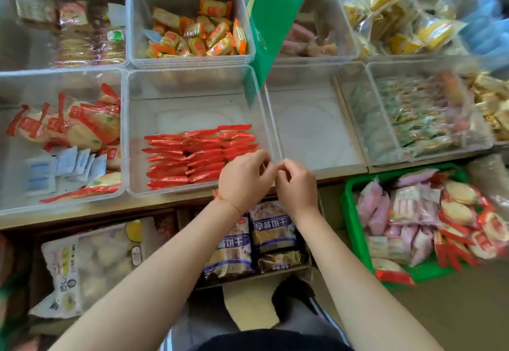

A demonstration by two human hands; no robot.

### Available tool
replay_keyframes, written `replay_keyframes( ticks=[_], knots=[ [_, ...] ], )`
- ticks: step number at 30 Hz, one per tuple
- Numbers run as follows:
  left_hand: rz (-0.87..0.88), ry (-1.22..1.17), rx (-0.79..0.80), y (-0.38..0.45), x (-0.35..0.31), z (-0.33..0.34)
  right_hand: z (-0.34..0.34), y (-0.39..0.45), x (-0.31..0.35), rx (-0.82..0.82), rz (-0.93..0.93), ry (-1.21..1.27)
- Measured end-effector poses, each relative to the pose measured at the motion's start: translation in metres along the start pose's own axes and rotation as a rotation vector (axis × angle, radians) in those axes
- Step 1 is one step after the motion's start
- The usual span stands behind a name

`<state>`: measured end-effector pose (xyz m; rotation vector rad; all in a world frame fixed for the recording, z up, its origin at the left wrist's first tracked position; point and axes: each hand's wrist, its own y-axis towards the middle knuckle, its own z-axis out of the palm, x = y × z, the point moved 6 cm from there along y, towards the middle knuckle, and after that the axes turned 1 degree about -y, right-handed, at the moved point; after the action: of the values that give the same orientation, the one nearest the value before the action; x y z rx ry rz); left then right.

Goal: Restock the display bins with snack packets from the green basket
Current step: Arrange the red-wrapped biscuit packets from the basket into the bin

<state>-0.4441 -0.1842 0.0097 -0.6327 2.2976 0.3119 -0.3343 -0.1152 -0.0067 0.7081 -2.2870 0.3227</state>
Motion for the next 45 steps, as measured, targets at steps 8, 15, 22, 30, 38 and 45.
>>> replay_keyframes(
  ticks=[8, 15, 22, 30, 38, 45],
  knots=[
    [-0.261, 0.038, 0.262, -0.049, -0.060, 0.165, -0.066, -0.034, -0.172, 0.290, 0.090, -0.126],
    [-0.426, 0.044, 0.589, -0.083, -0.124, 0.295, -0.132, -0.080, -0.314, 0.847, 0.216, -0.426],
    [-0.574, 0.080, 0.706, -0.114, -0.138, 0.334, -0.140, -0.130, -0.376, 1.000, 0.212, -0.384],
    [-0.729, -0.264, 0.522, -0.094, -0.154, 0.336, -0.191, -0.079, -0.367, 0.710, 0.333, 0.104],
    [-0.827, -0.716, 0.462, -0.075, -0.175, 0.337, -0.211, -0.056, -0.370, 0.644, 0.660, 0.729],
    [-0.899, -0.871, 0.294, -0.061, -0.177, 0.321, -0.196, -0.056, -0.349, 0.697, 0.735, 0.940]
  ],
)
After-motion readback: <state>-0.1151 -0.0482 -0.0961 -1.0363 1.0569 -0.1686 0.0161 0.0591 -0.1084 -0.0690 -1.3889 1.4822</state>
